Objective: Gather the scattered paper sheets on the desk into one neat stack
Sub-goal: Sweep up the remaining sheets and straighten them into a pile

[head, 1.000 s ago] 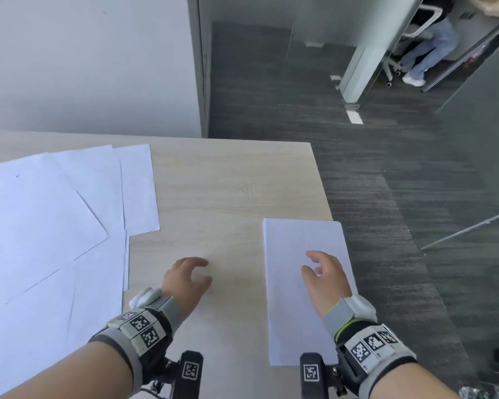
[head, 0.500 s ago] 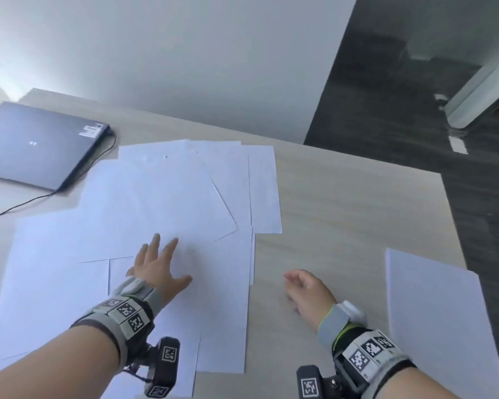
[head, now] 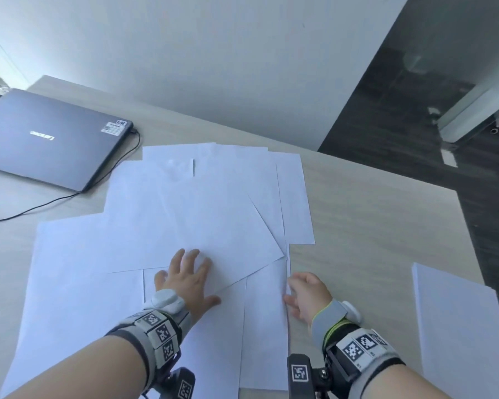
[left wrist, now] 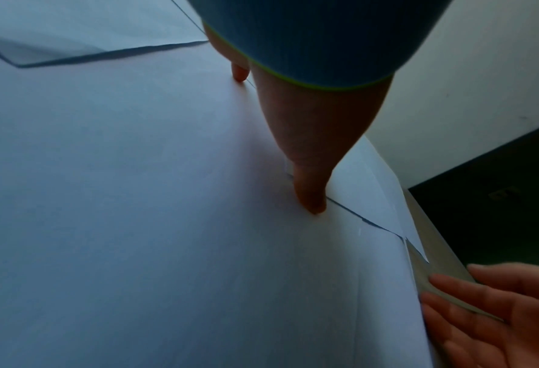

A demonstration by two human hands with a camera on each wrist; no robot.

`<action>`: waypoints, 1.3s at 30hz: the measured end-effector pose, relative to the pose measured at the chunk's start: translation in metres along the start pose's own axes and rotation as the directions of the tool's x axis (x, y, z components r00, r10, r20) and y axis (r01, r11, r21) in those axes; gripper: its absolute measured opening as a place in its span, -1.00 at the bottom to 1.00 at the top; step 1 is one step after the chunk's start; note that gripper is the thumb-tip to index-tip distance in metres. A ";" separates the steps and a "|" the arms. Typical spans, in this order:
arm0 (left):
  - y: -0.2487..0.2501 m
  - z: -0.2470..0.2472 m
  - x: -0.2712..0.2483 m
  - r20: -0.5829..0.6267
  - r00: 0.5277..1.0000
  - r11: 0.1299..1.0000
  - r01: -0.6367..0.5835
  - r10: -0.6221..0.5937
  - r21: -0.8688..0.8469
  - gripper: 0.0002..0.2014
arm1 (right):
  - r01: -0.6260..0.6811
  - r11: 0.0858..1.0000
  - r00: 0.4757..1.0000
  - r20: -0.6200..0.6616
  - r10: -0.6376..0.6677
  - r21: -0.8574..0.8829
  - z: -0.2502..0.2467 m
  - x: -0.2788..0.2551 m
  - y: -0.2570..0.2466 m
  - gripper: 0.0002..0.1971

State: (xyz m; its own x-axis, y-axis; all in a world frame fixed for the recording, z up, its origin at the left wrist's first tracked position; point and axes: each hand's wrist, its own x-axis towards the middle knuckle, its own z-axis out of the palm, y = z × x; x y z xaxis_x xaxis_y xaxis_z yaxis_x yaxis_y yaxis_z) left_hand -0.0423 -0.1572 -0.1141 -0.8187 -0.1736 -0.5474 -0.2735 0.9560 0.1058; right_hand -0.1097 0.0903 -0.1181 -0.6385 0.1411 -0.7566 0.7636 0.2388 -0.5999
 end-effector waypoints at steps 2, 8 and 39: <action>-0.001 -0.001 0.001 0.041 0.999 0.999 -0.030 0.028 0.043 -0.24 | 0.004 1.000 1.000 -0.018 -0.004 -0.003 0.003 -0.001 0.003 -0.83; -0.004 0.000 0.000 0.040 0.993 0.992 -0.110 0.107 0.065 -0.24 | 0.015 0.997 0.997 -0.076 -0.021 -0.076 0.007 -0.006 0.008 -0.78; -0.022 0.002 -0.011 -0.051 0.978 0.978 -0.197 0.201 0.071 -0.30 | 0.039 0.997 0.996 0.085 -0.033 -0.070 0.017 -0.044 0.063 -0.87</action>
State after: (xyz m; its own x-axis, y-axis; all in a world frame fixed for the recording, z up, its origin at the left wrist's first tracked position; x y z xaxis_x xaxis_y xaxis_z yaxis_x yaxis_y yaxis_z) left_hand -0.0259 -0.1760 -0.1124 -0.8818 0.0101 -0.4716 -0.0702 0.9858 0.1523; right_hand -0.0321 0.0824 -0.1270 -0.6529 0.0513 -0.7557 0.7295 0.3110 -0.6091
